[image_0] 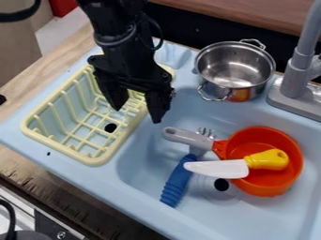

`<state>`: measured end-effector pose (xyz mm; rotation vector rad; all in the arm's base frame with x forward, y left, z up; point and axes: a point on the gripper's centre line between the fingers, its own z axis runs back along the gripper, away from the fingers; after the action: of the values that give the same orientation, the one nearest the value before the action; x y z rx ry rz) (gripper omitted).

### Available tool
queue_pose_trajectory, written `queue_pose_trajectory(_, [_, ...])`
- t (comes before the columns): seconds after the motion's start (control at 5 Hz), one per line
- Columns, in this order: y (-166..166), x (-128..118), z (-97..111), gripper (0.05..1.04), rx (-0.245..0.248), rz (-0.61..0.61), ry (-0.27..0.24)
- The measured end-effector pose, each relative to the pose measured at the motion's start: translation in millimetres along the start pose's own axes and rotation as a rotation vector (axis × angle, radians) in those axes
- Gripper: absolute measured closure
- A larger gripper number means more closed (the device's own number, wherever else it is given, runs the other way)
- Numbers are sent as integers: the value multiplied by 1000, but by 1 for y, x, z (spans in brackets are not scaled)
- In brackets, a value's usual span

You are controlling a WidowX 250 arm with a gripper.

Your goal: Put the knife in the orange pot

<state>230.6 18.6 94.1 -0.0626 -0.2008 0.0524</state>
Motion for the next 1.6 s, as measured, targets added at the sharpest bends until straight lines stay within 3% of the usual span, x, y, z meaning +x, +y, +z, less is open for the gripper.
queue_pose_trajectory(0.2, [-1, -4, -4, 85, 0, 3, 19])
queue_pose_trajectory(0.4, [-13, -1, -5, 85, 43, -92, 0])
queue_pose_trajectory(0.6, [-25, -1, 7, 85, 40, -229, -33])
queue_pose_trajectory(0.8, [-38, -3, 15, 85, 38, -264, -1])
queue_pose_trajectory(1.0, [-65, -5, 16, 85, 26, -387, 3])
queue_pose_trajectory(1.2, [-96, -13, 5, 85, 1, -492, 43])
queue_pose_trajectory(1.4, [-123, -19, -2, 85, -58, -574, -16])
queue_pose_trajectory(1.6, [-143, -22, -13, 85, -111, -721, -36])
